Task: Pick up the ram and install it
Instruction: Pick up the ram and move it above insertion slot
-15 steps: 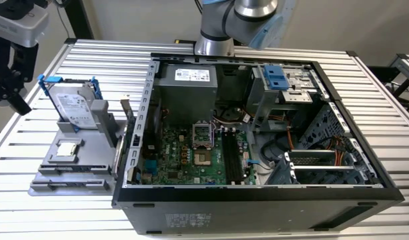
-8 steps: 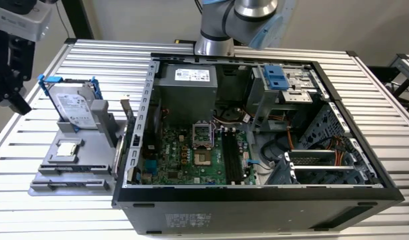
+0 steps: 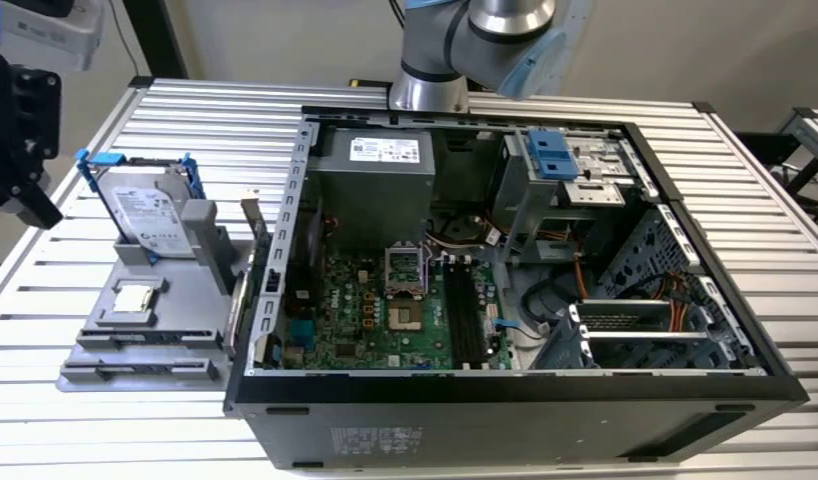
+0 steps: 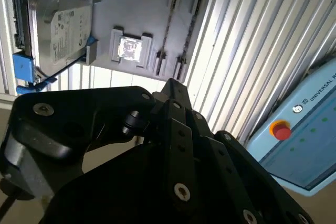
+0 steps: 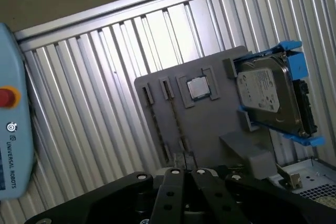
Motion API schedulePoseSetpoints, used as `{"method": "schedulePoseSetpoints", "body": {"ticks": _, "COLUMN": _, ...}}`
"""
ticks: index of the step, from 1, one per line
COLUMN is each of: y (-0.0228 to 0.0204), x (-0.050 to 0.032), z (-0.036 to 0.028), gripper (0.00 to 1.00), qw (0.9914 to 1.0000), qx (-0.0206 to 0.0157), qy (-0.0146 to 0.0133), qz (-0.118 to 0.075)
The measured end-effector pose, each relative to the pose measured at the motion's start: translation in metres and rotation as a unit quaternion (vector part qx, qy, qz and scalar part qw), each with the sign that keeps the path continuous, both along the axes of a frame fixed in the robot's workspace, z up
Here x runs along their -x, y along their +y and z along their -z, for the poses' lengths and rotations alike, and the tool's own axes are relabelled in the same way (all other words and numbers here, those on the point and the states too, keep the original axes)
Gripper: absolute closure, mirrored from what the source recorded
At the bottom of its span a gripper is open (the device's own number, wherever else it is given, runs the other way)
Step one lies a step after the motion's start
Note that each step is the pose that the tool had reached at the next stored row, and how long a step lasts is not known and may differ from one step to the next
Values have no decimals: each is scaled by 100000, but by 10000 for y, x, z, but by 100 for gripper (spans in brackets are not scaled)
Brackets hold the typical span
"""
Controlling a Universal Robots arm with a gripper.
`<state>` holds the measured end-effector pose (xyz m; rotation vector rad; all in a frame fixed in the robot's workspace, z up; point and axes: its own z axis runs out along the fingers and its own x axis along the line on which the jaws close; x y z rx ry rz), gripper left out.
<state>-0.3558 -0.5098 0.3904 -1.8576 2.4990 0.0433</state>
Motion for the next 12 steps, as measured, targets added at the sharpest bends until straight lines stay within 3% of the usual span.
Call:
{"method": "schedulePoseSetpoints", "body": {"ticks": 5, "y": 0, "x": 0, "z": 0, "gripper": 100, "qw": 99916, "qx": 3, "qy": -24, "qz": -4097}}
{"method": "schedulePoseSetpoints", "body": {"ticks": 8, "y": 0, "x": 0, "z": 0, "gripper": 100, "qw": 99799, "qx": 2, "qy": -40, "qz": -6337}}
{"method": "schedulePoseSetpoints", "body": {"ticks": 12, "y": 0, "x": 0, "z": 0, "gripper": 100, "qw": 99581, "qx": 3, "qy": -44, "qz": -9143}}
